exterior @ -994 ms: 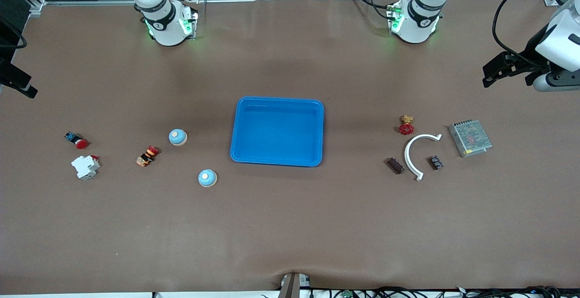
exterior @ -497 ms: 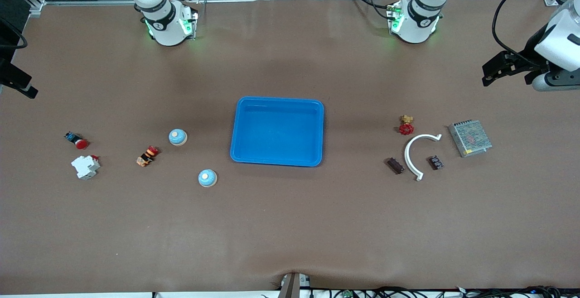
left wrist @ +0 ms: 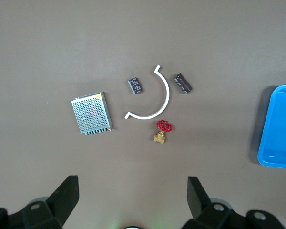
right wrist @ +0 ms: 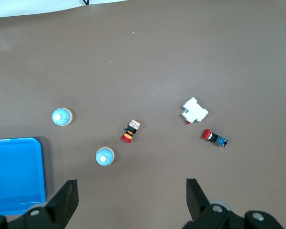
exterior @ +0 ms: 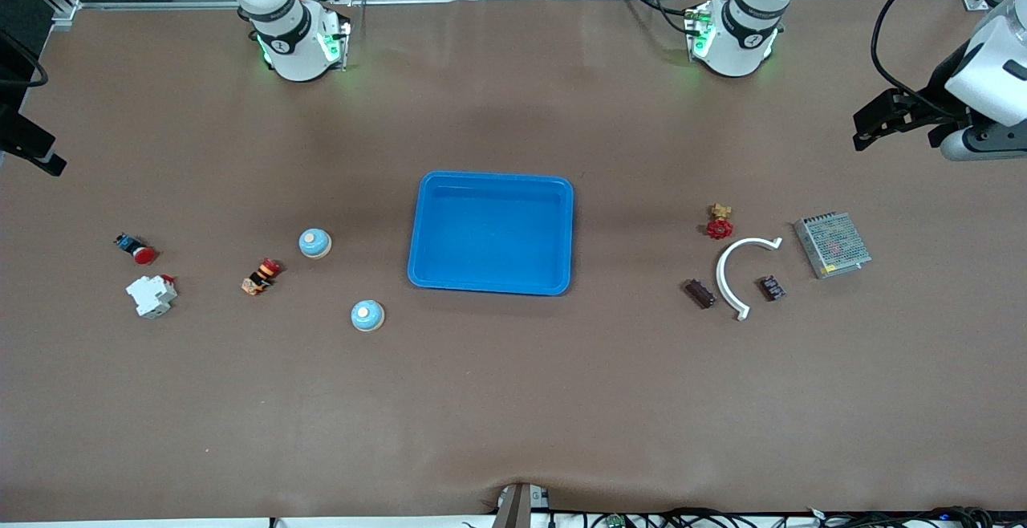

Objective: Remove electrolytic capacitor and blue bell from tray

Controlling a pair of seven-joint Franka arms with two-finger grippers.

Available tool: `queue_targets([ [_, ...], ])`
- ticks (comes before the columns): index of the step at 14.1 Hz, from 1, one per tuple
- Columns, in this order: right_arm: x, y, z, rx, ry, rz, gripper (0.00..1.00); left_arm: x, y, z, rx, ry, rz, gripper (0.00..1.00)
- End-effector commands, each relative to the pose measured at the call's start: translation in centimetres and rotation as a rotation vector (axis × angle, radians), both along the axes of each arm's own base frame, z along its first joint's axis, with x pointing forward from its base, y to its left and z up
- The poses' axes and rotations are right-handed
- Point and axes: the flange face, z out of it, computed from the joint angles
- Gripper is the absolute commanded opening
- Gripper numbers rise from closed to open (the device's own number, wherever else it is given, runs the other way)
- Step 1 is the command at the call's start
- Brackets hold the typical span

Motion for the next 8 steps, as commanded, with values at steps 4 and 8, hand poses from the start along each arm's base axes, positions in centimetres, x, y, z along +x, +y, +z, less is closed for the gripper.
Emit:
queue_targets([
  [4, 0.25, 0.87, -0.04, 0.001, -0.010, 0.004, 1.00, -0.16, 0.00, 0.63, -0.016, 0.006, 0.002, 1.00],
  [8, 0.45, 0.86, -0.32, 0.001, -0.008, 0.004, 1.00, -0.24, -0.09, 0.51, -0.017, 0.014, -0.001, 1.00],
])
